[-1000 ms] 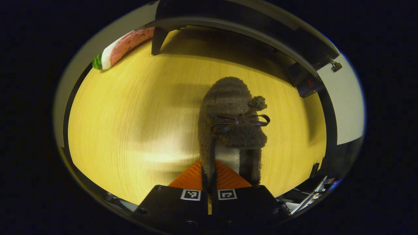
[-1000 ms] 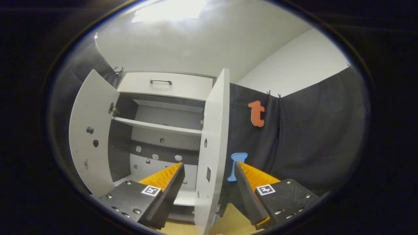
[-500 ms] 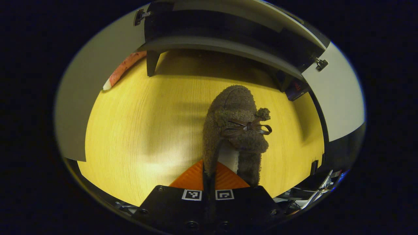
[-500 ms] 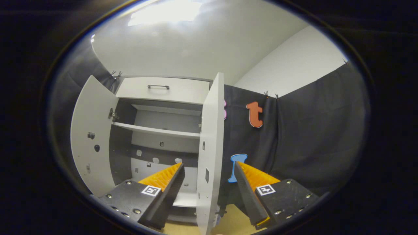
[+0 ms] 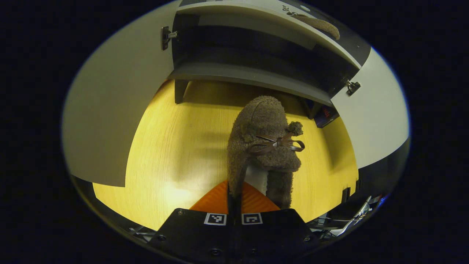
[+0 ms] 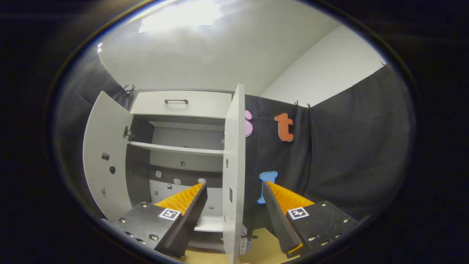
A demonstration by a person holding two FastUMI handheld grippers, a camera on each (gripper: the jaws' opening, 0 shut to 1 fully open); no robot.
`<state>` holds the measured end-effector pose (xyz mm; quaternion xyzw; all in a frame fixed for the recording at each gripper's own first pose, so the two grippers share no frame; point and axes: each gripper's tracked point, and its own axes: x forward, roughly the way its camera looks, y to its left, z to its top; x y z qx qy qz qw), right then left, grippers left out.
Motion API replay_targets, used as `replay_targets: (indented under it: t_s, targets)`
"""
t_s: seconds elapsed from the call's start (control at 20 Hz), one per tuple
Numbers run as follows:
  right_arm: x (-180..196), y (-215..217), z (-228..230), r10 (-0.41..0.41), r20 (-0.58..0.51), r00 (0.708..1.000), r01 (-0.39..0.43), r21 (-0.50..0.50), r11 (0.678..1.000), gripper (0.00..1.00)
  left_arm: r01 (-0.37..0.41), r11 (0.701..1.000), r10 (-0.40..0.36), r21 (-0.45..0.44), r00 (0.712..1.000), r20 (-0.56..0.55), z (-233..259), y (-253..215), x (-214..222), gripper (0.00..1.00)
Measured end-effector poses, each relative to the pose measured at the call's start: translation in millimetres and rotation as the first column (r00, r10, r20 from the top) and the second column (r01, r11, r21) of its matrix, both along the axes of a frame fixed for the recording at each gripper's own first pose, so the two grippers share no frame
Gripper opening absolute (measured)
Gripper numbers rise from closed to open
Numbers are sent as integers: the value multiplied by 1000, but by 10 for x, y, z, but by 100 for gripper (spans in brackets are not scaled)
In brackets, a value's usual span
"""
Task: Grab one shoe with the right hand and put it into the shoe cabinet, grab the other shoe with the left hand and put it into the shoe cabinet; then close the right door with the right hand and the left door with the left hand.
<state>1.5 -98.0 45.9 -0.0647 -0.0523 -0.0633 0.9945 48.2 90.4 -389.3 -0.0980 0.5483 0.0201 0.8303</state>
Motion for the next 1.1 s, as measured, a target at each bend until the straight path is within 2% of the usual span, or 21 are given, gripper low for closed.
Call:
replay_targets:
  t_s: [0.4, 0.65, 0.85, 1.1]
  targets:
    - [-41, -20, -108, 22, -22, 1000, -21, 41, 999, 92, -15, 1000, 15, -1, 995, 103, 471, 55, 149, 1]
    - [33, -8, -259, 45, -56, 997, -42, 58, 997, 91, -9, 1000, 12, -15, 978, 210, 988, 27, 410, 1]
    - [84, 33, -336, 66, -72, 995, -62, 64, 996, 91, -5, 999, 18, -44, 948, 318, 1542, -40, 702, 1]
    - [106, 66, -375, 82, -80, 993, -77, 59, 995, 91, 11, 998, 16, -57, 887, 461, 2188, -56, 1190, 1]
